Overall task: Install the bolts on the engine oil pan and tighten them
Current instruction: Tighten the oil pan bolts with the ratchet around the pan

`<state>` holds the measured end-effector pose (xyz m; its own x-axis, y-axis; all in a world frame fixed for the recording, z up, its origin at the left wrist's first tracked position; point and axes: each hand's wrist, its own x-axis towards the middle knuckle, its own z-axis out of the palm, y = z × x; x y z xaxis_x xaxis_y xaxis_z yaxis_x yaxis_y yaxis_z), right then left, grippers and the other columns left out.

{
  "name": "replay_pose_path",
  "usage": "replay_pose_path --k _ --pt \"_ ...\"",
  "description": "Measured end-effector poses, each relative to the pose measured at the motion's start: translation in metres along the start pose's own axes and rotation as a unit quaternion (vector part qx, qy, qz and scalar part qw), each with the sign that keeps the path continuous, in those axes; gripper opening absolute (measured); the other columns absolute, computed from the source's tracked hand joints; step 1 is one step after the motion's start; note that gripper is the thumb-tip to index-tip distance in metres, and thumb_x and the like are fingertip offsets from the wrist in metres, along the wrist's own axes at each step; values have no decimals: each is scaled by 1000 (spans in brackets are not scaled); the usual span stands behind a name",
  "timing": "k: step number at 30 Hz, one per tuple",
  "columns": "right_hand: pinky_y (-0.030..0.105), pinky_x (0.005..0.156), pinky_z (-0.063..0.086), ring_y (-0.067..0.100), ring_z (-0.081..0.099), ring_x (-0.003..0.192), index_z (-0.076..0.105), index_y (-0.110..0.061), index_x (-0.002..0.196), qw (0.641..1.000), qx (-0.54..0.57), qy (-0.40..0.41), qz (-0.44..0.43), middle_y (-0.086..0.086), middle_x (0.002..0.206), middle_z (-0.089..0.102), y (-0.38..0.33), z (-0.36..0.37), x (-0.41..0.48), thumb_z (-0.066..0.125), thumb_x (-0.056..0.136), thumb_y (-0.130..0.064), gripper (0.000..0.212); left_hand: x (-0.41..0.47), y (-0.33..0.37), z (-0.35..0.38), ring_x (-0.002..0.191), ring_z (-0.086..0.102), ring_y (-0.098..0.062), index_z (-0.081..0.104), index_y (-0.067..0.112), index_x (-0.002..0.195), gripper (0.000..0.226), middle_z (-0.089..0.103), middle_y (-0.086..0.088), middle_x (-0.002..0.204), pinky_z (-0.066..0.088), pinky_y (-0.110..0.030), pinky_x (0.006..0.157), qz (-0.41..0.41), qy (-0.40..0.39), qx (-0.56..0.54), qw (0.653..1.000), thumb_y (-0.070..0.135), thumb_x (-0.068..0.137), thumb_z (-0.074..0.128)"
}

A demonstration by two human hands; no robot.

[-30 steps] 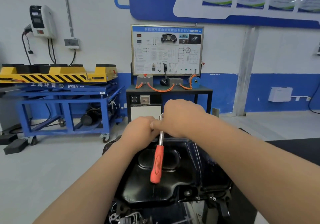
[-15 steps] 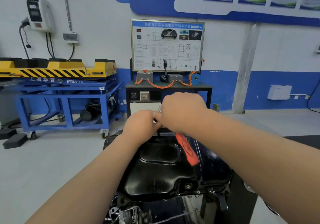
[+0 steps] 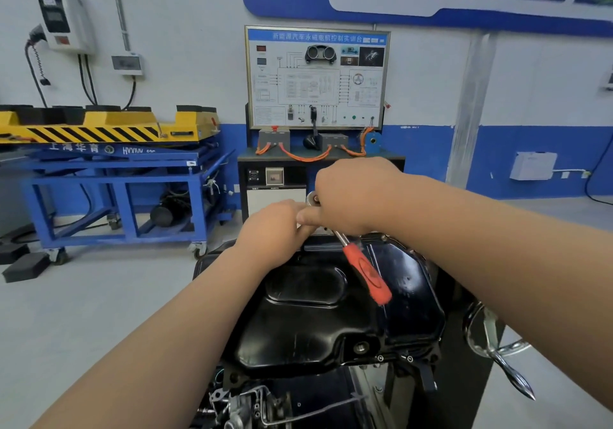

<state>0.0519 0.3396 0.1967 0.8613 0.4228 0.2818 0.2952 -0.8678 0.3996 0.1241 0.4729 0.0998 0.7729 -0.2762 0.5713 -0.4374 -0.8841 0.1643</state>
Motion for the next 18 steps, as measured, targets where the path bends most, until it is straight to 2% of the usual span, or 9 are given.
replay_pose_path --k 2,4,5,7,9,11,14,16,18 --pt "28 49 31 16 45 59 41 -19 65 1000 5 3 15 -1 67 48 0 2 -1 36 92 -59 49 0 -1 -1 56 47 -11 56 19 78 32 53 6 67 28 -23 47 -7 -5 21 1000 43 94 43" --pt "28 49 31 16 42 57 38 -20 62 1000 -6 20 7 -1 66 45 -1 -1 -2 41 93 -53 46 0 -1 -3 57 48 -15 52 20 72 34 51 5 63 29 -25 48 9 -15 34 999 42 95 41" --pt "29 52 32 16 39 56 37 -20 62 999 -21 28 -10 -1 65 42 -2 -4 -2 46 94 -45 42 0 0 -4 56 47 -15 47 22 68 34 47 7 60 29 -26 48 18 -18 28 999 40 96 42" --pt "33 67 33 17 38 58 34 -18 63 994 -75 54 -58 -2 64 37 -5 -9 -2 51 93 -20 34 1 1 -5 55 42 -14 41 24 67 34 40 11 58 30 -29 51 34 -25 29 999 38 98 43" --pt "35 77 30 17 37 60 36 -17 66 988 -95 91 -82 -2 64 37 -7 -10 -1 52 90 -12 29 0 1 -5 57 42 -15 41 25 70 31 38 11 59 30 -30 53 36 -31 33 998 36 99 43" --pt "31 67 32 15 33 54 41 -18 66 993 -67 90 -47 -3 61 37 -8 -7 1 48 94 -24 29 -3 1 -5 57 40 -12 39 32 69 29 38 13 60 26 -27 49 19 -16 1 1000 32 98 44" --pt "28 51 28 14 39 56 43 -20 64 995 84 1 45 -2 60 44 -9 0 0 34 96 -53 47 -7 3 -5 52 35 -6 31 34 65 33 37 14 62 23 -25 47 -21 -2 16 1000 25 93 46" --pt "27 50 27 14 40 57 41 -20 61 993 104 1 49 -1 60 47 -10 2 1 40 95 -50 45 -7 3 -4 52 36 -9 36 31 64 31 38 11 61 23 -25 47 -21 7 17 1000 24 93 46" --pt "29 55 28 14 36 53 40 -20 61 999 13 41 5 -1 62 43 -9 -4 0 50 94 -32 37 -5 2 -4 56 39 -12 44 23 68 29 40 11 62 24 -26 48 6 8 1 1000 30 96 45"
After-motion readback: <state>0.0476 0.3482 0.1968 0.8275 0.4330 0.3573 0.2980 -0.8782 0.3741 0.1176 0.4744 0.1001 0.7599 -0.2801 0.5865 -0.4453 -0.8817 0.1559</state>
